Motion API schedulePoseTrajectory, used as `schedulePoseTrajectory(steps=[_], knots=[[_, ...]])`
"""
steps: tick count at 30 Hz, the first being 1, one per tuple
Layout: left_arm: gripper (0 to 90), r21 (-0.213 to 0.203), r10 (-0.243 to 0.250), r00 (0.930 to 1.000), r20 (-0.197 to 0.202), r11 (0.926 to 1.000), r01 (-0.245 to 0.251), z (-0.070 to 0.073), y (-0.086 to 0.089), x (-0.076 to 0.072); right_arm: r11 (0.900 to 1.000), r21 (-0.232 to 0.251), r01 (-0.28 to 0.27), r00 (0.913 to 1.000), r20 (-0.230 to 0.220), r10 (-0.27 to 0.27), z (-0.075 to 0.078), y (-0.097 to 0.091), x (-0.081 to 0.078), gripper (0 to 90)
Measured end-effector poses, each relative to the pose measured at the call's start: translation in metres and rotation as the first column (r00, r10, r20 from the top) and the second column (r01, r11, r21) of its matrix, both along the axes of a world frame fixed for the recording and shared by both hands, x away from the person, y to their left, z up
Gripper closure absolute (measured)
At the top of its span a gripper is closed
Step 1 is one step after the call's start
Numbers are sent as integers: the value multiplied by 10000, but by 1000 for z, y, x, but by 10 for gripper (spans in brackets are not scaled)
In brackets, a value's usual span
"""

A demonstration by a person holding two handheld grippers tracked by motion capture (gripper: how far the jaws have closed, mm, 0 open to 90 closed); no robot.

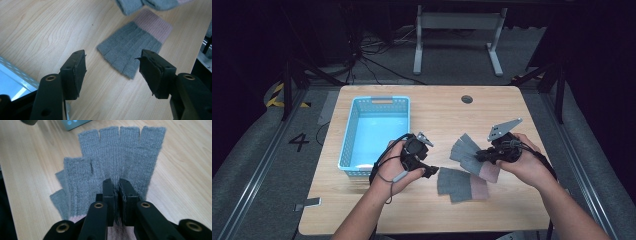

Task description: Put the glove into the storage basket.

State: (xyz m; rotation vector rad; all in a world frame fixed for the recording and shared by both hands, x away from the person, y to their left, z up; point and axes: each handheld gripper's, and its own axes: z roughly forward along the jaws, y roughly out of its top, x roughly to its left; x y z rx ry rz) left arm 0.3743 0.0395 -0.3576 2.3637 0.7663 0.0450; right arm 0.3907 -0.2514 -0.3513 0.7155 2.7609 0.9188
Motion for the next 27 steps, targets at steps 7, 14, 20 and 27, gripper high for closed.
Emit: schedulePoseTrajectory(steps=[7, 14, 20, 27], knots=[[387, 22, 4, 10000, -38, 10000, -4, 0, -1, 0, 9987, -147, -495, 9986, -204, 492, -12, 5, -6, 841], [396, 81, -46, 9999, -95, 10000, 46, -1, -1, -1, 9959, -285, -860, 9955, -423, 847, -21, 10, -10, 840], [399, 151, -57, 9999, -148, 9999, 59, -3, -3, 0, 9924, -505, -1119, 9915, -721, 1082, -32, 18, -13, 841], [404, 231, -135, 9997, -190, 9996, 139, -5, -6, -1, 9863, -755, -1466, 9869, -793, 1406, -39, 23, -14, 840]])
